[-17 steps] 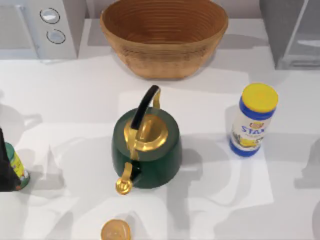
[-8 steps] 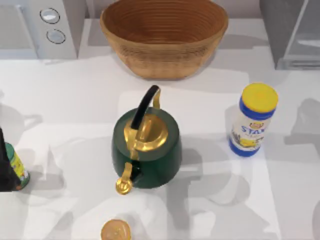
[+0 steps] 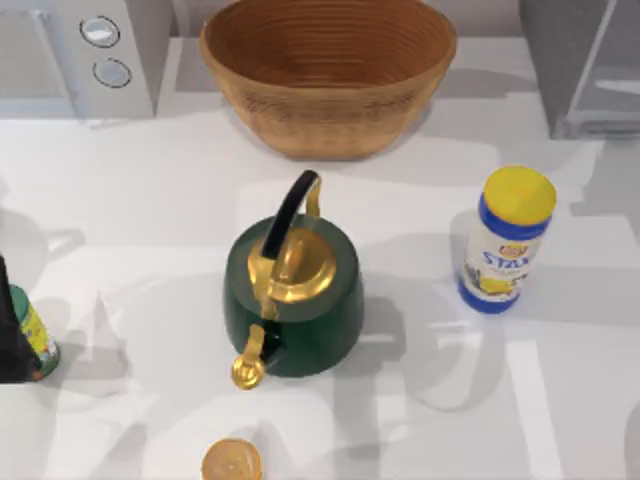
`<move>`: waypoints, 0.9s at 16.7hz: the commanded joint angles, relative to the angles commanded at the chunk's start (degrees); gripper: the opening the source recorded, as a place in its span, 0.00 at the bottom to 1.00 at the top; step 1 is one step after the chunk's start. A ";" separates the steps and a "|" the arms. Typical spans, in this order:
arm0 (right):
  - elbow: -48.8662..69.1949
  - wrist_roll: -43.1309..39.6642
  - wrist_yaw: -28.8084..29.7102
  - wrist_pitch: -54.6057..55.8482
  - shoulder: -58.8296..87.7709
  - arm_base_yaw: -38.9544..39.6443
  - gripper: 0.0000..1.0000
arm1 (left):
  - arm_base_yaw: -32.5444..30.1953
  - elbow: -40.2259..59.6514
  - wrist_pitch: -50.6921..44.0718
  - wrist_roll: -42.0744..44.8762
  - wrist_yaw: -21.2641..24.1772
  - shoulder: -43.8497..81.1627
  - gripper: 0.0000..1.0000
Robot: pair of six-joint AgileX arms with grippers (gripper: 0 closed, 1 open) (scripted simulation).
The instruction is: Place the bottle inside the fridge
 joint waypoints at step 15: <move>23.43 0.46 -4.07 26.72 48.26 -7.99 0.01 | 0.00 0.00 0.00 0.00 0.00 0.00 1.00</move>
